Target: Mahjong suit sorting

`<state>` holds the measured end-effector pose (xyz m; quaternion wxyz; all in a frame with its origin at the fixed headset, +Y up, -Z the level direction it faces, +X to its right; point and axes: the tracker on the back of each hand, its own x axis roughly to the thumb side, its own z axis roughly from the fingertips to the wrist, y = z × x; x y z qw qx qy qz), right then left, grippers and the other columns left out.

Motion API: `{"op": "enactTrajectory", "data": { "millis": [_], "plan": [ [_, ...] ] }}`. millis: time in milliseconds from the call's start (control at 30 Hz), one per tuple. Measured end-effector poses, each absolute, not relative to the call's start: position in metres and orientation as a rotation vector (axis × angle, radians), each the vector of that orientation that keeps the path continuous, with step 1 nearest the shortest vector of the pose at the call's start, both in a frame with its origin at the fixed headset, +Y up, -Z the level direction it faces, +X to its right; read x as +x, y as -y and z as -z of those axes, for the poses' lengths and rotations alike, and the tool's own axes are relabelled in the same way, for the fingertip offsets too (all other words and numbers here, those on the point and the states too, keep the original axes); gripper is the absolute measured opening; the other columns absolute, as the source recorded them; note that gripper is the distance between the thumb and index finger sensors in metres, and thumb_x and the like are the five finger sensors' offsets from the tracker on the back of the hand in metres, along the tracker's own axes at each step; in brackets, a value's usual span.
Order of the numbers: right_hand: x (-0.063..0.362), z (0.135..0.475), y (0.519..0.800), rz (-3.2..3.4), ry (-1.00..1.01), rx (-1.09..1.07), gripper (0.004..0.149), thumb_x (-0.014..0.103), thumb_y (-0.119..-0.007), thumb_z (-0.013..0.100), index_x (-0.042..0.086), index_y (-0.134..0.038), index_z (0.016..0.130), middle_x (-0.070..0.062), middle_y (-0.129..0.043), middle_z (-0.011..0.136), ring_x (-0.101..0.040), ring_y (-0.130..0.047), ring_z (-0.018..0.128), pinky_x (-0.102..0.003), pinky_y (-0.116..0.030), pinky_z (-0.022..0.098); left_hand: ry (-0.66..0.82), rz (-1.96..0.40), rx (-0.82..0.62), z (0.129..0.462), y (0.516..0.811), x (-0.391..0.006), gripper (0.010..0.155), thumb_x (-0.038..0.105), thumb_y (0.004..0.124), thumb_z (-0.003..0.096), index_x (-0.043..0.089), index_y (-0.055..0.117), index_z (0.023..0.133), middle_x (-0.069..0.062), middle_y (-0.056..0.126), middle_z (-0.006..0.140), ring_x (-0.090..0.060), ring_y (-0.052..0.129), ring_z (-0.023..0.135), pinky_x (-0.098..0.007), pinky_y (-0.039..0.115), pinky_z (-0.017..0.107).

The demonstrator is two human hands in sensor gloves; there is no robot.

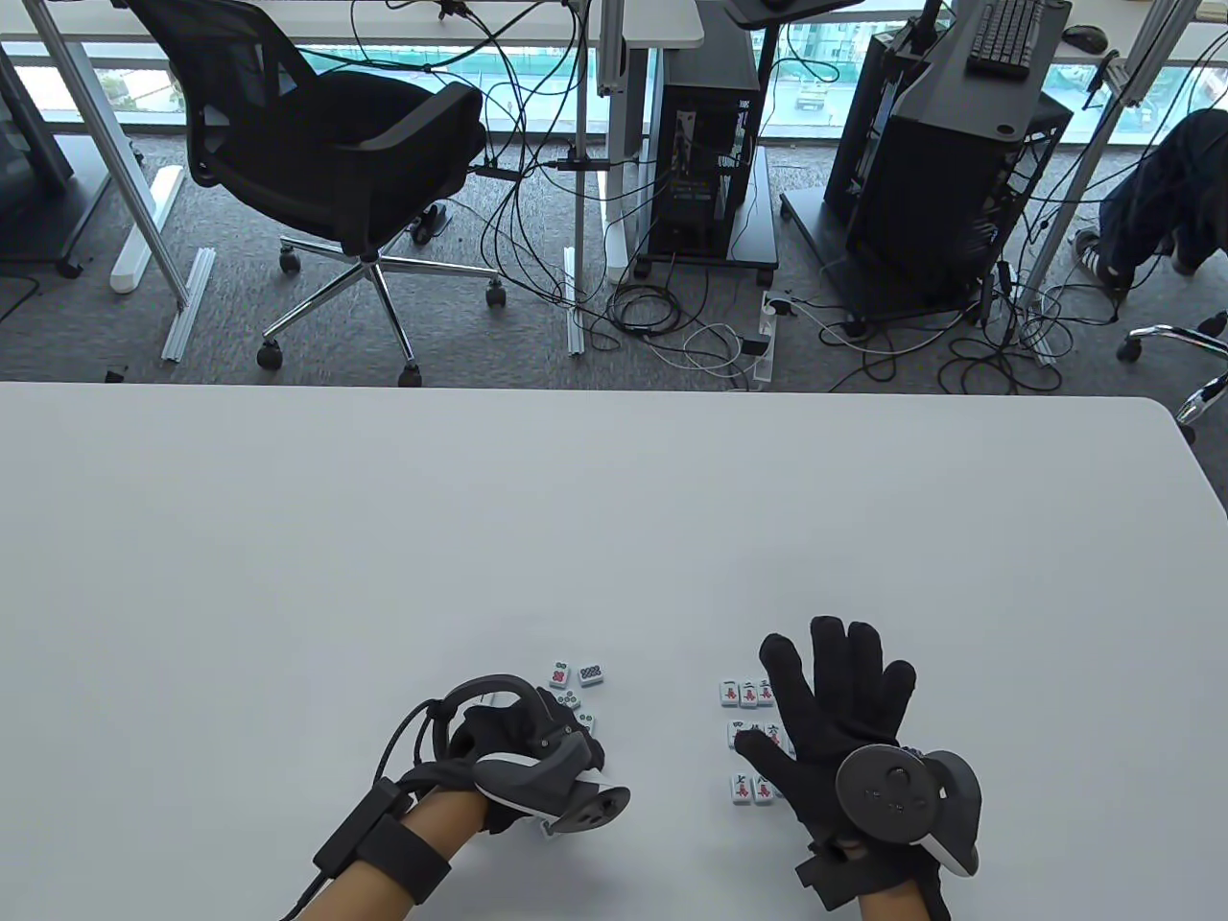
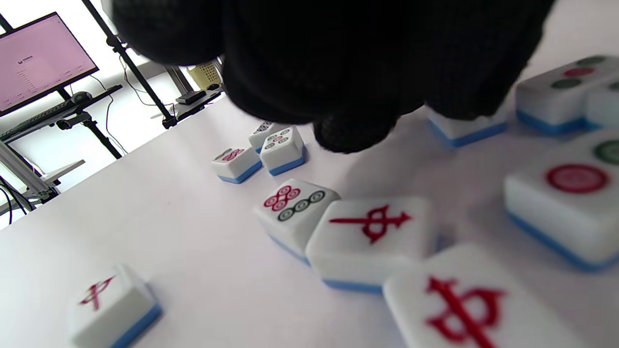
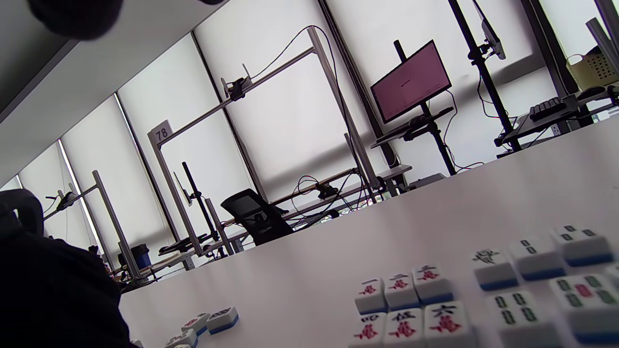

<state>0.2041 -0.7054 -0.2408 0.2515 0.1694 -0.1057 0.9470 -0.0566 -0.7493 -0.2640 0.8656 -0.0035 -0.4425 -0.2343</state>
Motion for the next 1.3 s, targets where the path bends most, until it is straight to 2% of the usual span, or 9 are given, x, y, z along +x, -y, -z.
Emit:
{"op": "enactTrajectory", "data": {
  "millis": [167, 367, 500, 700, 900, 1067, 1167, 1300],
  "plan": [
    [0.204, 0.241, 0.705, -2.574, 0.282, 0.461, 0.077, 0.068, -0.057, 0.05, 0.042, -0.019, 0.112, -0.007, -0.003, 0.119, -0.037, 0.008, 0.103, -0.068, 0.0, 0.068, 0.95, 0.532, -0.028, 0.261, 0.742, -0.053, 0.055, 0.047, 0.092, 0.03, 0.037, 0.083, 0.084, 0.012, 0.1, 0.063, -0.009, 0.1, 0.035, -0.034, 0.085, 0.036],
    [0.203, 0.241, 0.705, -2.577, 0.272, 0.458, 0.077, 0.068, -0.058, 0.05, 0.042, -0.02, 0.112, -0.007, -0.003, 0.119, -0.037, 0.008, 0.103, -0.068, 0.0, 0.068, 0.992, 0.614, -0.036, 0.259, 0.75, -0.048, 0.061, 0.049, 0.093, 0.0279, 0.041, 0.079, 0.087, 0.013, 0.101, 0.061, -0.009, 0.1, 0.033, -0.034, 0.085, 0.036],
    [0.203, 0.241, 0.705, -2.575, 0.274, 0.456, 0.077, 0.068, -0.058, 0.05, 0.042, -0.019, 0.112, -0.007, -0.003, 0.119, -0.037, 0.008, 0.103, -0.068, 0.0, 0.068, 1.003, 0.619, -0.051, 0.26, 0.753, -0.046, 0.059, 0.05, 0.092, 0.0278, 0.039, 0.08, 0.085, 0.013, 0.101, 0.058, -0.009, 0.099, 0.03, -0.034, 0.085, 0.034],
    [0.204, 0.241, 0.707, -2.585, 0.252, 0.433, 0.076, 0.067, -0.058, 0.05, 0.042, -0.019, 0.111, -0.008, -0.004, 0.119, -0.037, 0.007, 0.103, -0.068, 0.0, 0.068, 1.038, 0.595, -0.068, 0.262, 0.759, -0.039, 0.06, 0.049, 0.093, 0.0264, 0.026, 0.082, 0.081, 0.014, 0.102, 0.054, -0.009, 0.1, 0.028, -0.034, 0.086, 0.033],
    [0.204, 0.242, 0.707, -2.58, 0.245, 0.43, 0.076, 0.066, -0.058, 0.051, 0.041, -0.02, 0.112, -0.008, -0.005, 0.119, -0.038, 0.006, 0.103, -0.068, -0.001, 0.068, 1.036, 0.546, -0.092, 0.263, 0.755, -0.042, 0.06, 0.048, 0.093, 0.0273, 0.024, 0.083, 0.081, 0.014, 0.101, 0.053, -0.01, 0.099, 0.028, -0.035, 0.086, 0.034],
    [0.204, 0.242, 0.707, -2.583, 0.242, 0.426, 0.076, 0.066, -0.058, 0.051, 0.041, -0.02, 0.112, -0.008, -0.005, 0.119, -0.038, 0.006, 0.103, -0.068, -0.001, 0.068, 0.894, 0.491, -0.023, 0.27, 0.726, -0.072, 0.06, 0.048, 0.092, 0.028, 0.023, 0.083, 0.082, 0.014, 0.101, 0.055, -0.009, 0.1, 0.029, -0.035, 0.086, 0.034],
    [0.205, 0.242, 0.707, -2.582, 0.242, 0.412, 0.077, 0.066, -0.058, 0.051, 0.04, -0.019, 0.112, -0.008, -0.005, 0.119, -0.038, 0.006, 0.103, -0.068, -0.001, 0.068, 0.716, 0.4, -0.011, 0.279, 0.712, -0.117, 0.06, 0.047, 0.092, 0.0284, 0.022, 0.082, 0.082, 0.014, 0.101, 0.055, -0.01, 0.1, 0.03, -0.035, 0.086, 0.035],
    [0.204, 0.242, 0.707, -2.577, 0.239, 0.409, 0.077, 0.066, -0.059, 0.051, 0.039, -0.02, 0.112, -0.009, -0.006, 0.119, -0.038, 0.006, 0.103, -0.068, -0.001, 0.068, 0.516, 0.387, -0.07, 0.288, 0.717, -0.174, 0.06, 0.047, 0.092, 0.0288, 0.022, 0.082, 0.083, 0.013, 0.101, 0.056, -0.01, 0.1, 0.031, -0.036, 0.086, 0.036]
  ]
}}
